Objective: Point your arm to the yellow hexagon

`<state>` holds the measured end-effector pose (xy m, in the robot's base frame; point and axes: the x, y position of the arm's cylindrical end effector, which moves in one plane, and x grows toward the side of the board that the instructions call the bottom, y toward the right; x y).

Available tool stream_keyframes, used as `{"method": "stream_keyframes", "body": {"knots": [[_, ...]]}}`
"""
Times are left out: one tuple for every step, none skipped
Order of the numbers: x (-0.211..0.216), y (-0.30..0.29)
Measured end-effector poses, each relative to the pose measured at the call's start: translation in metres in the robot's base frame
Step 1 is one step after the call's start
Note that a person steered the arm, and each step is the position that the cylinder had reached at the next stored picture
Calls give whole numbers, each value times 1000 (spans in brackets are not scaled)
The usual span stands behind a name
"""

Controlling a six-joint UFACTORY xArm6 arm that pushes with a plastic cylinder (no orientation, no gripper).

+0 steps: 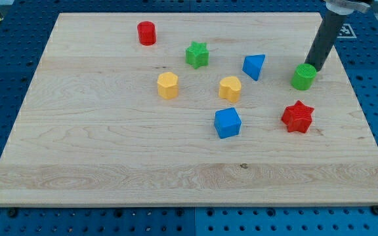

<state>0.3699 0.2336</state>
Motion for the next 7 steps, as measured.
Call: {"method": "stream_keyframes", "body": {"knots": [[11,0],[20,-10],[31,-25],[36,-25],[17,9],[-29,22],[-61,-21]]}}
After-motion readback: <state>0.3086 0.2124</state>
